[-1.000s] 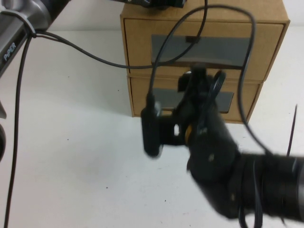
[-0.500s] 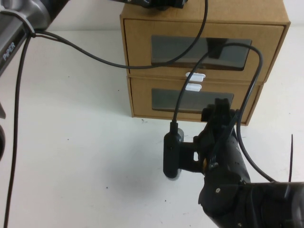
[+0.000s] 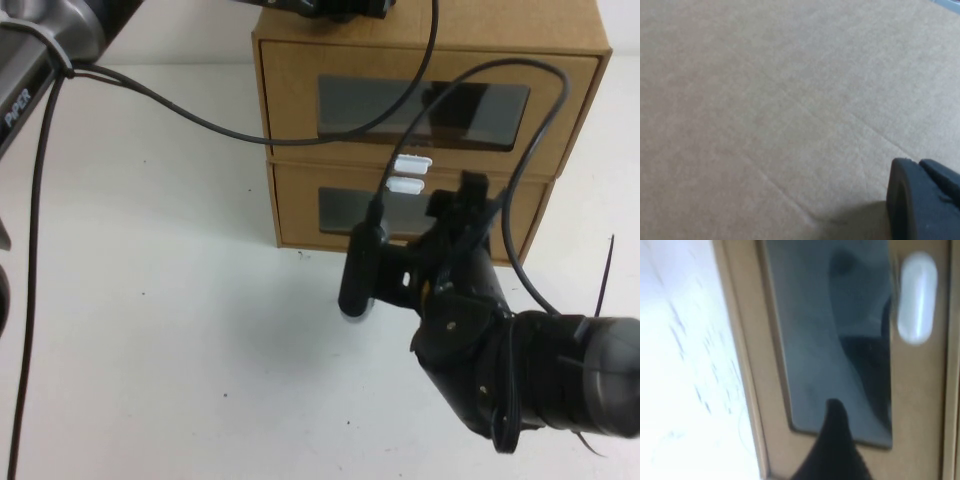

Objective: Open the shoe box

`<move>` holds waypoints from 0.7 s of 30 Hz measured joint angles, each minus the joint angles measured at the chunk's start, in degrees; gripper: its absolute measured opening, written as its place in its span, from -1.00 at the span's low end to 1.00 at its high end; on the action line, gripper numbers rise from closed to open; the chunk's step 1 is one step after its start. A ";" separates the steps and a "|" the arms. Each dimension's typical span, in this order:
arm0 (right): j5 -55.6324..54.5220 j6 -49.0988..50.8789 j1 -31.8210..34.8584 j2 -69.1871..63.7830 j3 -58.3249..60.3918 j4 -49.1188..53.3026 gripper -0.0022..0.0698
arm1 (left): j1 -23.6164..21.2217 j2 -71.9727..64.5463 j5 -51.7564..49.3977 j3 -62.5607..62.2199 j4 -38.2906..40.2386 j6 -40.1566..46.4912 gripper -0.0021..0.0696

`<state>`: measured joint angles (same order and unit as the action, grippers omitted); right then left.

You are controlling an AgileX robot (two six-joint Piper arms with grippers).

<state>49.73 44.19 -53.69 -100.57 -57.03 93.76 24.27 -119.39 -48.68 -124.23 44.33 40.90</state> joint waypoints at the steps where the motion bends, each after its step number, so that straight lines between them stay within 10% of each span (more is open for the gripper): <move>1: -0.92 -0.39 0.00 0.00 -0.32 0.00 0.39 | 0.00 0.00 0.00 0.00 0.01 0.00 -0.96; 21: -1.49 -1.63 0.00 -0.13 -5.08 0.00 0.39 | 0.00 0.00 0.00 0.00 -0.10 -0.25 -0.96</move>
<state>48.24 42.57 -53.69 -100.69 -62.12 93.76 24.27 -119.39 -48.68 -124.23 44.23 40.65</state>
